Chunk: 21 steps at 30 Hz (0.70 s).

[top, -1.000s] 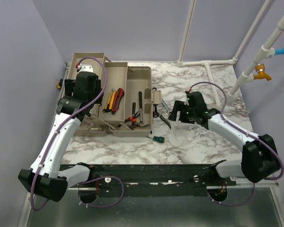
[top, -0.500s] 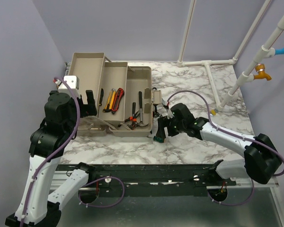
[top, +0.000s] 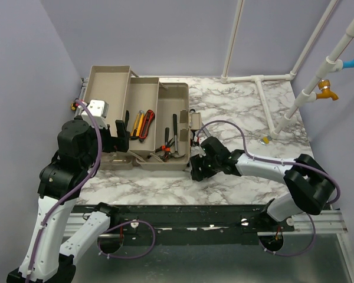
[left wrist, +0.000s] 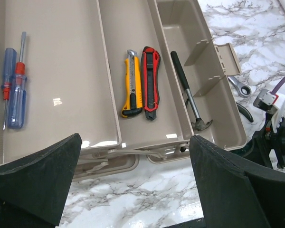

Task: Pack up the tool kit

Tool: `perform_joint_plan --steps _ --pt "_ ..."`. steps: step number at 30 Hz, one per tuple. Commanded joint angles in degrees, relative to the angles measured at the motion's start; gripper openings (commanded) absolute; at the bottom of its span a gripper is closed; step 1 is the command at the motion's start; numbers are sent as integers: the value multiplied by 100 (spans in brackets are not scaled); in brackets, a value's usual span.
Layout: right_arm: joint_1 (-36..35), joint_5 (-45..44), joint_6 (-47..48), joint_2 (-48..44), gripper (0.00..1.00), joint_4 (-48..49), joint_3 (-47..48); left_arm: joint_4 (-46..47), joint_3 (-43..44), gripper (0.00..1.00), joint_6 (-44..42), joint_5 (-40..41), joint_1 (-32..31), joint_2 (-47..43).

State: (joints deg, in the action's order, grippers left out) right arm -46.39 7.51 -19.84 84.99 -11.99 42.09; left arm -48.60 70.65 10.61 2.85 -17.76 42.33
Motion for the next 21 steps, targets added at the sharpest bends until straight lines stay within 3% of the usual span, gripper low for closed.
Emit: perform_joint_plan --steps 1,5,7,15,21 --pt "-88 -246 -24 202 60 107 -25 -32 -86 98 -27 -74 -23 12" --pt "-112 -406 -172 12 15 -248 48 -6 -151 97 11 -266 -22 -41" --pt "-110 -381 -262 -278 4 -547 108 109 -288 95 248 -554 -22 -108" --pt "-107 178 -369 -1659 2 -1411 322 1849 -1673 90 1908 -3055 -82 -159" --pt "-110 851 -528 -2256 2 -1273 415 2912 -2140 92 2605 -3301 -219 -339"
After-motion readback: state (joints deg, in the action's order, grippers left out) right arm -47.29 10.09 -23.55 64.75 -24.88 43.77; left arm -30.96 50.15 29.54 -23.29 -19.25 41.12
